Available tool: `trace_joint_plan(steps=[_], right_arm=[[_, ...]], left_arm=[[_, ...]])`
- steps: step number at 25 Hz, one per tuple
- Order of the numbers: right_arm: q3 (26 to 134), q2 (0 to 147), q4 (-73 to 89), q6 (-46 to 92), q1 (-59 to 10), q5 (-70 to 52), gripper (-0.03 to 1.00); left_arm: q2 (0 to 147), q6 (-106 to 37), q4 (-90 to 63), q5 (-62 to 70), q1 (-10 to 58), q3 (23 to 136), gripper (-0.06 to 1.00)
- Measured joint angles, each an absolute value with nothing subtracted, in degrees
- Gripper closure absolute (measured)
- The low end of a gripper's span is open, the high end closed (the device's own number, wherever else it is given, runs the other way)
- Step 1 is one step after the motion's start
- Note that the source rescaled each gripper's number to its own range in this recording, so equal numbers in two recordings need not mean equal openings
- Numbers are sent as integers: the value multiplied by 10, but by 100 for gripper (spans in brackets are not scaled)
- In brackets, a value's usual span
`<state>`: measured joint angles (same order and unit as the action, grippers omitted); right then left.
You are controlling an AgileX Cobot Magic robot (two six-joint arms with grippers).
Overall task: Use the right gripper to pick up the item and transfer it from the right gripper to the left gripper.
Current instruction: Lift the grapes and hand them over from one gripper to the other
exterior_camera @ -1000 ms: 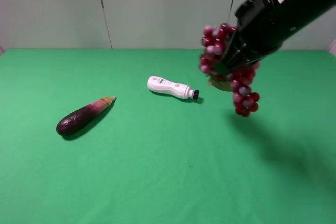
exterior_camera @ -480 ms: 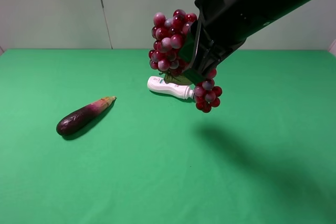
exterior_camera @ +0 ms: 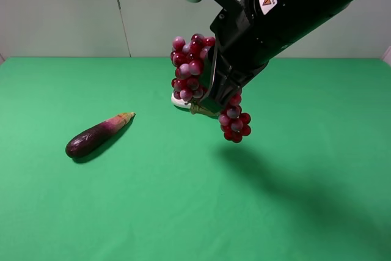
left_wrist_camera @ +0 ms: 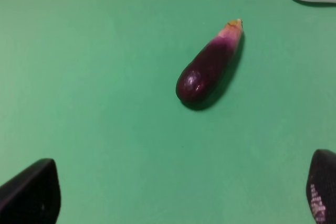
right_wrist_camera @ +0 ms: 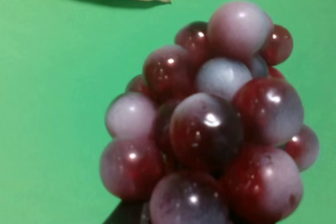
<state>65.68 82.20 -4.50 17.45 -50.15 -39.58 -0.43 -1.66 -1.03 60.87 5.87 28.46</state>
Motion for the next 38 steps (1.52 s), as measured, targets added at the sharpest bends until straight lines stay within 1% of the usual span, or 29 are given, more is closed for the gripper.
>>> trace_joint_plan(steps=[4,8,12,15,18,22,28,33,38], right_arm=[[657,822,-16,207,-501,-403,95],[657,824,26,260,-501,-409,95],[657,827,52,308,-501,-410,95],[657,827,53,334,-501,-413,95],[657,827,53,359,-501,-422,95],[657,827,53,383,-501,-436,95],[657,827,53,407,-501,-446,95],[657,827,53,410,-501,-450,95],[657,827,53,421,-501,-457,95]], left_arm=[[-4,-23,-10,609,59,285,-1],[9,-59,-19,603,59,287,-1],[84,-152,-85,555,59,293,-1],[167,-274,-180,501,59,293,-1],[256,-438,-290,467,59,293,-1],[364,-635,-429,456,61,293,-1],[481,-895,-571,454,79,293,-1],[575,-1060,-653,469,79,293,-1],[645,-1189,-729,491,79,293,-1]])
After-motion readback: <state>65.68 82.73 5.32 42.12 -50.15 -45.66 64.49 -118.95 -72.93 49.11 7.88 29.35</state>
